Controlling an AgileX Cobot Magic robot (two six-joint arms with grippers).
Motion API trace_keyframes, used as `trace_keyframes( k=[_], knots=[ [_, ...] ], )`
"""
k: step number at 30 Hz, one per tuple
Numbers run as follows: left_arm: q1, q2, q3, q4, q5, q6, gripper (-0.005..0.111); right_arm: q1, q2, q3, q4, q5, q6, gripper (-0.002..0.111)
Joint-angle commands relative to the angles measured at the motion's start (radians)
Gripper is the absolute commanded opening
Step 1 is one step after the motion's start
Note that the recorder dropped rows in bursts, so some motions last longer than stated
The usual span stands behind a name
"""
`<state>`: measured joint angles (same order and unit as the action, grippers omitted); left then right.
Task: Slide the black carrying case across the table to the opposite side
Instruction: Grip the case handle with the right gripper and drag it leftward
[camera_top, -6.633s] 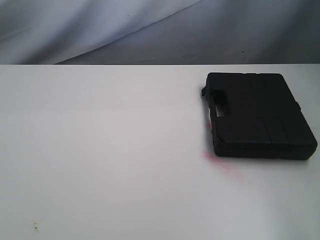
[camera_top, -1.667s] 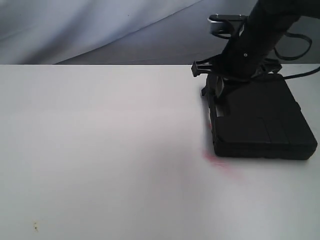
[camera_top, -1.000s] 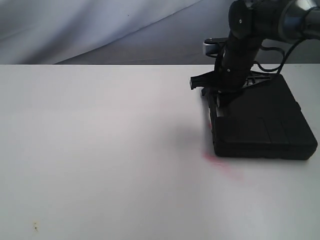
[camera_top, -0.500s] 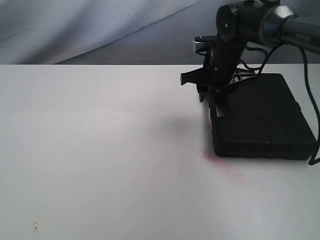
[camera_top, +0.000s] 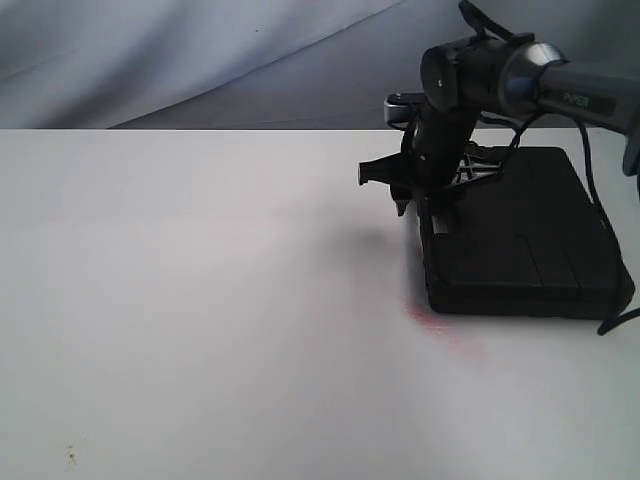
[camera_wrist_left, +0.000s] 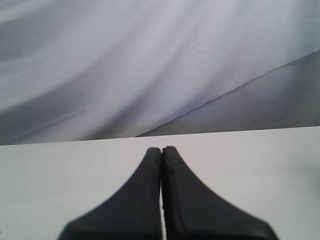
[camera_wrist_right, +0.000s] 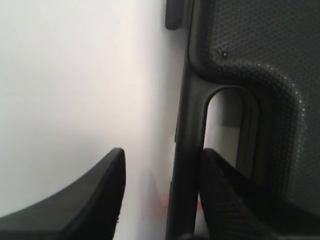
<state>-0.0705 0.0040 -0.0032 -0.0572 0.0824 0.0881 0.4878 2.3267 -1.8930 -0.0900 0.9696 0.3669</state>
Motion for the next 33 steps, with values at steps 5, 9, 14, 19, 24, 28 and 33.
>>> trace_keyframes(
  k=[5, 9, 14, 19, 24, 28, 33],
  knots=[
    [0.002, -0.004, 0.003, -0.001, -0.006, -0.001, 0.000, 0.001, 0.038, -0.005, -0.022, -0.015, 0.038, 0.037],
    [0.002, -0.004, 0.003, -0.001, -0.006, -0.001, 0.000, 0.001, 0.042, -0.005, -0.022, -0.015, 0.046, 0.034],
    [0.002, -0.004, 0.003, -0.001, -0.006, -0.001, 0.000, 0.001, 0.042, -0.005, -0.043, -0.015, 0.056, 0.015],
    [0.002, -0.004, 0.003, -0.001, -0.006, -0.001, 0.000, 0.005, 0.042, -0.005, -0.043, -0.019, 0.058, 0.000],
    [0.002, -0.004, 0.003, -0.001, -0.006, -0.001, 0.000, 0.022, 0.042, -0.005, -0.027, -0.049, 0.061, 0.000],
    [0.002, -0.004, 0.003, -0.001, -0.006, -0.001, 0.000, 0.062, 0.042, -0.005, 0.035, -0.108, 0.061, 0.000],
    [0.002, -0.004, 0.003, -0.001, -0.006, -0.001, 0.000, 0.093, 0.045, -0.005, 0.112, -0.155, 0.083, 0.000]
  ],
)
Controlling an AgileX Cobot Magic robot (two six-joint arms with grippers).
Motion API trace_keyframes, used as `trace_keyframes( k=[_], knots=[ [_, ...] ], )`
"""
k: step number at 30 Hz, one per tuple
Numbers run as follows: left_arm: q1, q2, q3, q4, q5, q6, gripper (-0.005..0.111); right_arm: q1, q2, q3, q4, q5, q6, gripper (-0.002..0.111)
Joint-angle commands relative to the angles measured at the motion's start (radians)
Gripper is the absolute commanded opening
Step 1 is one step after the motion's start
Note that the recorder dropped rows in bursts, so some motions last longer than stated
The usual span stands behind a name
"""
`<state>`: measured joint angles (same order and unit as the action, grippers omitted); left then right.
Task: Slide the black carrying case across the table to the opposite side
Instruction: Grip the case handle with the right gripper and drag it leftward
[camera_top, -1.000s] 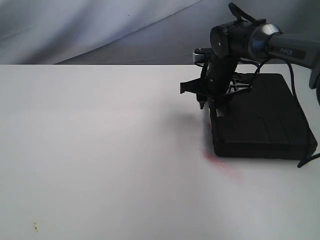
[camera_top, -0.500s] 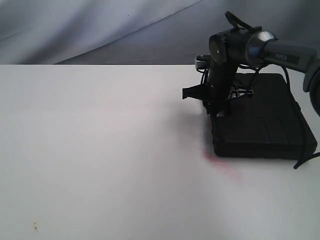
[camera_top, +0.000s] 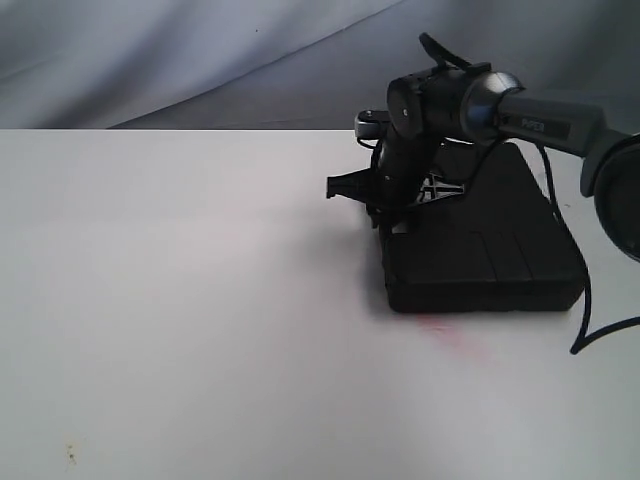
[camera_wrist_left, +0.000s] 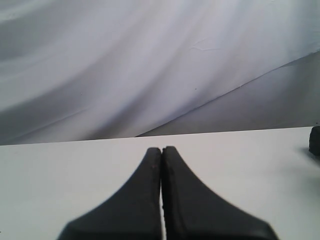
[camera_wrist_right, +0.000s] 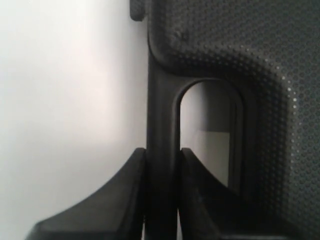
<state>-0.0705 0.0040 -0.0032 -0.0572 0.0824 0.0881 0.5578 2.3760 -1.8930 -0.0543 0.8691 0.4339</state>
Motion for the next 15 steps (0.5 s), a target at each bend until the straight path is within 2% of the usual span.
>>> trace_keyframes(
  k=[1, 9, 15],
  knots=[
    [0.002, -0.004, 0.003, -0.001, -0.006, -0.001, 0.000, 0.033, 0.002, -0.006, 0.093, -0.059, 0.016, 0.000],
    [0.002, -0.004, 0.003, -0.001, -0.006, -0.001, 0.000, 0.108, 0.082, -0.192, 0.121, 0.035, 0.051, 0.000],
    [0.002, -0.004, 0.003, -0.001, -0.006, -0.001, 0.000, 0.129, 0.086, -0.202, 0.149, 0.023, 0.090, 0.000]
  ],
)
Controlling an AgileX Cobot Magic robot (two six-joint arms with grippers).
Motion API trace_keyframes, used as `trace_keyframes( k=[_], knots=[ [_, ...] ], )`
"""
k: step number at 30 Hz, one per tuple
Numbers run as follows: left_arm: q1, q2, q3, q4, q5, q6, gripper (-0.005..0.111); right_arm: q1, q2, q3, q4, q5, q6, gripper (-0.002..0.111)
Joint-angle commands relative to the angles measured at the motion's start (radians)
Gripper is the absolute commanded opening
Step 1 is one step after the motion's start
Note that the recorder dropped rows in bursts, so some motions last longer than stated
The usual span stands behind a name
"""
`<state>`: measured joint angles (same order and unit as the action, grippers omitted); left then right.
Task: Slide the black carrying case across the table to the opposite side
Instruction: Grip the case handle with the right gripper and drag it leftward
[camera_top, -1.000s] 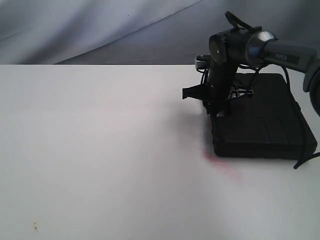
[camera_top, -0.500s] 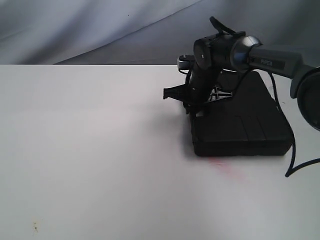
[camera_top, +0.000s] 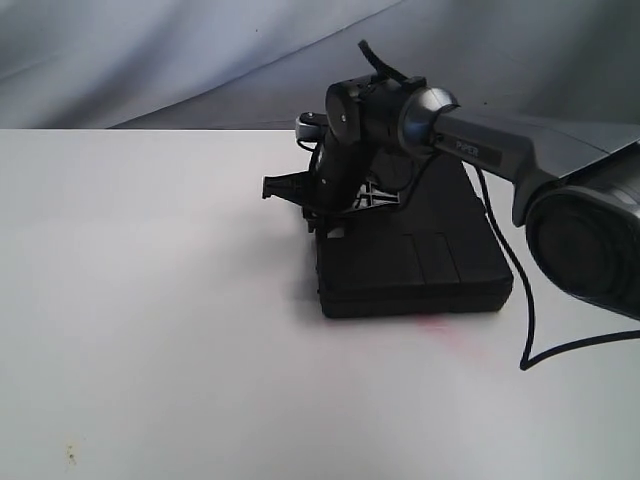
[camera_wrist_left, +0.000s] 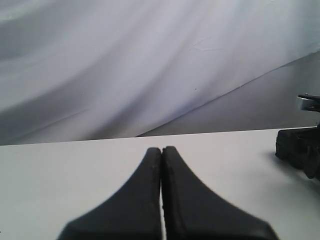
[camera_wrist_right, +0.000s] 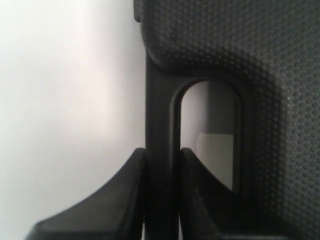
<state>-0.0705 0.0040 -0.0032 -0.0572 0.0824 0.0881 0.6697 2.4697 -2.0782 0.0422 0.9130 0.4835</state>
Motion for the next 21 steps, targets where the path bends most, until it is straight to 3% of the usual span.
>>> trace_keyframes(
  k=[1, 21],
  knots=[
    [0.002, -0.004, 0.003, -0.001, -0.006, -0.001, 0.000, 0.020, -0.008, -0.017, 0.053, -0.021, 0.042, 0.000],
    [0.002, -0.004, 0.003, -0.001, -0.006, -0.001, 0.000, 0.109, -0.006, -0.017, 0.060, -0.051, 0.123, 0.000]
  ],
)
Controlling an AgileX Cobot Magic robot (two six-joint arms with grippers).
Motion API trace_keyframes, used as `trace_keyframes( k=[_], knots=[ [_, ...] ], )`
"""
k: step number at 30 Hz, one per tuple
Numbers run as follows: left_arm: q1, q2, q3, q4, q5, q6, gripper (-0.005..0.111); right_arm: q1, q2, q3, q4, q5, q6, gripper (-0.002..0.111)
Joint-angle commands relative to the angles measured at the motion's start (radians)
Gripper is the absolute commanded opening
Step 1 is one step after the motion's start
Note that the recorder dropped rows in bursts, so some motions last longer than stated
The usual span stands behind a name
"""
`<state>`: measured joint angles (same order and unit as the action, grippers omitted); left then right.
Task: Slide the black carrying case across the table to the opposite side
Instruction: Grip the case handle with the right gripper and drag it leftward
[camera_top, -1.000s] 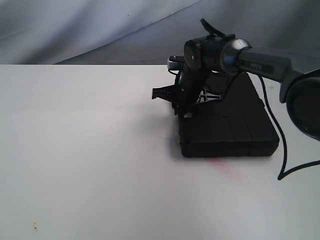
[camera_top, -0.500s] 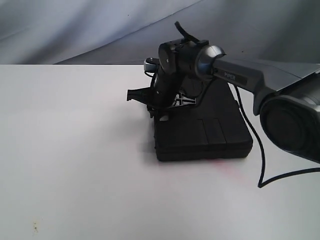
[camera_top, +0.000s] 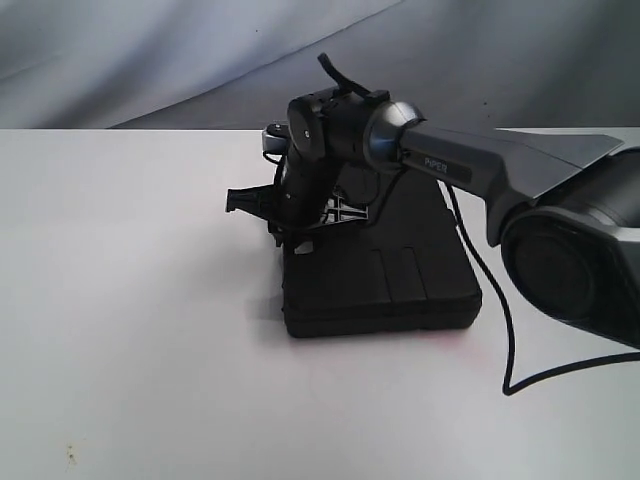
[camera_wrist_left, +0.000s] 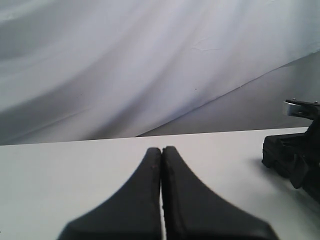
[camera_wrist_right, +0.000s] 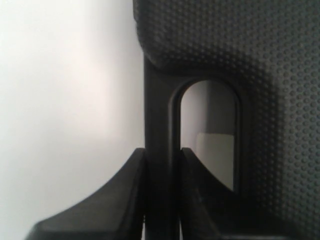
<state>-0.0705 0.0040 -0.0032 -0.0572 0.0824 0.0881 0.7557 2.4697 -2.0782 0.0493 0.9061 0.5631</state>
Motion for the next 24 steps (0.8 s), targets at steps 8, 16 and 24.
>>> trace_keyframes(
  k=[8, 16, 24],
  knots=[
    [0.002, -0.004, 0.003, -0.001, -0.006, -0.001, 0.000, 0.034, 0.014, -0.017, 0.066, -0.084, 0.127, 0.000],
    [0.002, -0.004, 0.003, -0.001, -0.006, -0.001, 0.000, 0.036, 0.015, -0.017, 0.095, -0.136, 0.129, 0.000],
    [0.002, -0.004, 0.003, -0.001, -0.006, -0.001, 0.000, 0.036, 0.015, -0.017, 0.093, -0.153, 0.135, 0.000]
  ],
)
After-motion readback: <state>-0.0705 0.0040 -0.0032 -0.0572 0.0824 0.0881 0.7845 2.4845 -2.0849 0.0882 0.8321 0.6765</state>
